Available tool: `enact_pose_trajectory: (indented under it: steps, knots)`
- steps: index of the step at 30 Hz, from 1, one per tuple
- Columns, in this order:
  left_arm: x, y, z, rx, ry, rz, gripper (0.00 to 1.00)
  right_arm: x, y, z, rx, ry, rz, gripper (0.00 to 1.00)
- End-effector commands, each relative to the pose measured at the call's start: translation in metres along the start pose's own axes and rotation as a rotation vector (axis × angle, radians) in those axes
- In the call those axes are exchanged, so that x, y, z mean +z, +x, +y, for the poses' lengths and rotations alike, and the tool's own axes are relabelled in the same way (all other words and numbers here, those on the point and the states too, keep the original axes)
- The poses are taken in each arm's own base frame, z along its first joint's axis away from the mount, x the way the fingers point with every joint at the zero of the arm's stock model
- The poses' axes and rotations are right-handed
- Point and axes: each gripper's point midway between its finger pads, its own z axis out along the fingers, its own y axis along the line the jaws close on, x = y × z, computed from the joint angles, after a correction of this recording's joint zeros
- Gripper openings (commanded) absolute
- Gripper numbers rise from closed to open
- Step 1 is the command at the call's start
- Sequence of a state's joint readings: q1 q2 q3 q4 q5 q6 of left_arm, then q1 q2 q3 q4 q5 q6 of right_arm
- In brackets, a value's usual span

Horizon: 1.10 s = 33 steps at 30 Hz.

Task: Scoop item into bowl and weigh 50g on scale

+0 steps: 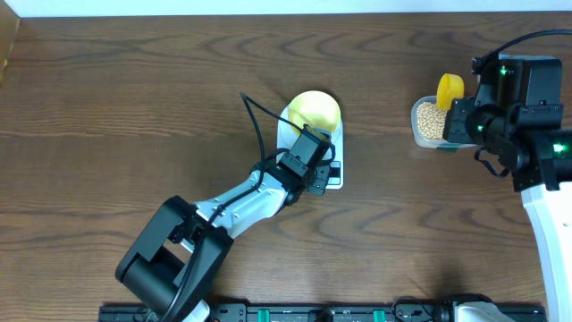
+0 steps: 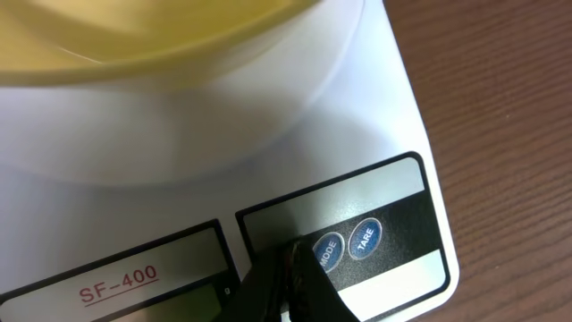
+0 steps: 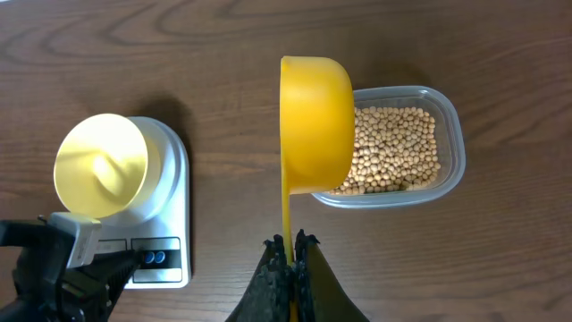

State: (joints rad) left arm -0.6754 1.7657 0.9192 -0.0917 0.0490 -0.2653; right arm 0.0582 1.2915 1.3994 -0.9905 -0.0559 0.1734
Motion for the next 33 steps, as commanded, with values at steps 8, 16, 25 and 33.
enact_pose_trajectory:
  steps: [8, 16, 25, 33]
  knots:
    - [0.009, 0.011, 0.007, -0.005, -0.032, 0.037, 0.07, 0.001, -0.001, 0.001, -0.015, -0.003, 0.002, 0.01]
    - [0.009, 0.013, 0.013, -0.004, -0.065, 0.043, 0.07, 0.001, 0.000, 0.001, -0.015, -0.004, 0.003, 0.01]
    - [0.015, 0.020, 0.015, -0.003, -0.073, 0.067, 0.07, 0.001, 0.000, 0.001, -0.015, -0.003, 0.002, 0.01]
    - [0.016, 0.028, 0.018, -0.002, -0.084, 0.097, 0.07, 0.001, 0.000, 0.001, -0.015, -0.003, 0.003, 0.01]
